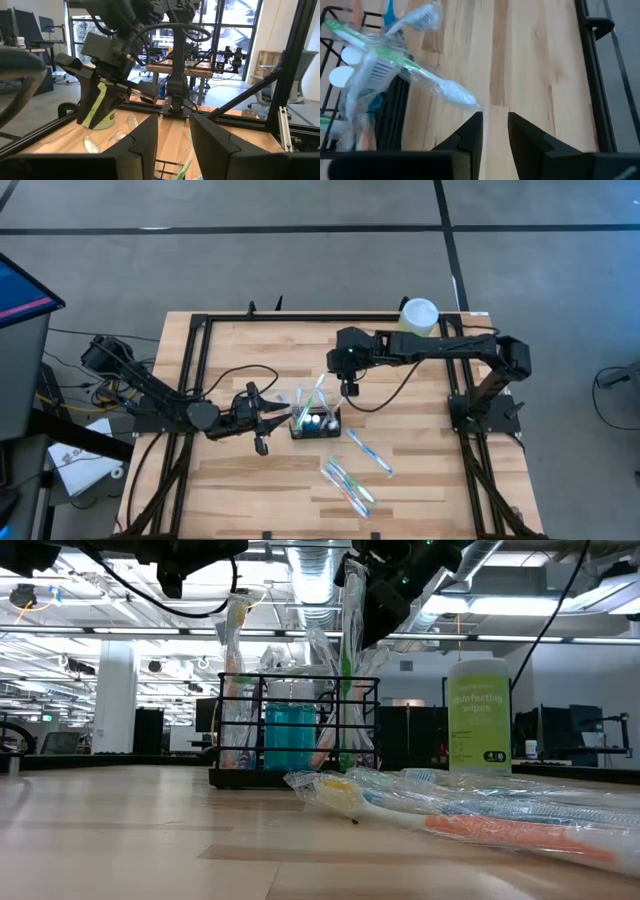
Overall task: Pick & Place toothbrushing station
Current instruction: Put the green toothbrush into the mesh
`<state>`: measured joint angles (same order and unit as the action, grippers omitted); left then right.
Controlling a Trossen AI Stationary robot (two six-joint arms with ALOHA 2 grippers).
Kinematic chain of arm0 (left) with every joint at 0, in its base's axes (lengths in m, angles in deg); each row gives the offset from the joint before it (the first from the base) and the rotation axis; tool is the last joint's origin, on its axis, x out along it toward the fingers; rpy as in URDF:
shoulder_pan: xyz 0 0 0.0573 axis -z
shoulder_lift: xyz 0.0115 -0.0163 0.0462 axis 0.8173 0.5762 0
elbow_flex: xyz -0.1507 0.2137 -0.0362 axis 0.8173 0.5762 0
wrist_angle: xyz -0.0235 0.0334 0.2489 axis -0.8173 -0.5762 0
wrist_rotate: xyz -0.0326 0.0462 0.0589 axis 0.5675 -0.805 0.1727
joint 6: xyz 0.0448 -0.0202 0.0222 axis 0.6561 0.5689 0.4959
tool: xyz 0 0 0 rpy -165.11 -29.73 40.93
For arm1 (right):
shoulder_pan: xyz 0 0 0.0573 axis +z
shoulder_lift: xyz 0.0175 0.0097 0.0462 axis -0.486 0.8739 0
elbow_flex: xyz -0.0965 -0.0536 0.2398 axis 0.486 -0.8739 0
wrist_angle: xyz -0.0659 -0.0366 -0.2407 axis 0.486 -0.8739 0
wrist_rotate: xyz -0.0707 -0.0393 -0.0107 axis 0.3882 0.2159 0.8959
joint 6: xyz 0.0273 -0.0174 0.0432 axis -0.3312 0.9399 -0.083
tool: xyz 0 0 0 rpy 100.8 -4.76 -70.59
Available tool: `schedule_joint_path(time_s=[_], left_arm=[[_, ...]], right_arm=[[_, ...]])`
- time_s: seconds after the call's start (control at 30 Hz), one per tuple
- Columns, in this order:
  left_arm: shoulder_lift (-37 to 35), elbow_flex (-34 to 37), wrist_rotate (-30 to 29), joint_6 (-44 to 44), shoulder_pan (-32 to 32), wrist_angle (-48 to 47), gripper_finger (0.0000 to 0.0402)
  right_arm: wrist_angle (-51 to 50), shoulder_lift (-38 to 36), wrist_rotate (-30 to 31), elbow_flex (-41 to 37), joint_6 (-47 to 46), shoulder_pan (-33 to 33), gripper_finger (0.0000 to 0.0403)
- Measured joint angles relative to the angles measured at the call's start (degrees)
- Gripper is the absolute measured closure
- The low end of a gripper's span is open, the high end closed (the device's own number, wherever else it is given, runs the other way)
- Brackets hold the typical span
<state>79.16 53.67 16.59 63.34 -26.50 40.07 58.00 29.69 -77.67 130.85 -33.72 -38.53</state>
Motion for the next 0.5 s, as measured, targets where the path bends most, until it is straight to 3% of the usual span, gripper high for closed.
schedule_joint_path(time_s=[0.5], left_arm=[[0.00, -0.01, 0.00, 0.00, 0.00, -0.01, 0.0293]], right_arm=[[1.14, 0.00, -0.07, -1.06, -0.02, 0.07, 0.0321]])
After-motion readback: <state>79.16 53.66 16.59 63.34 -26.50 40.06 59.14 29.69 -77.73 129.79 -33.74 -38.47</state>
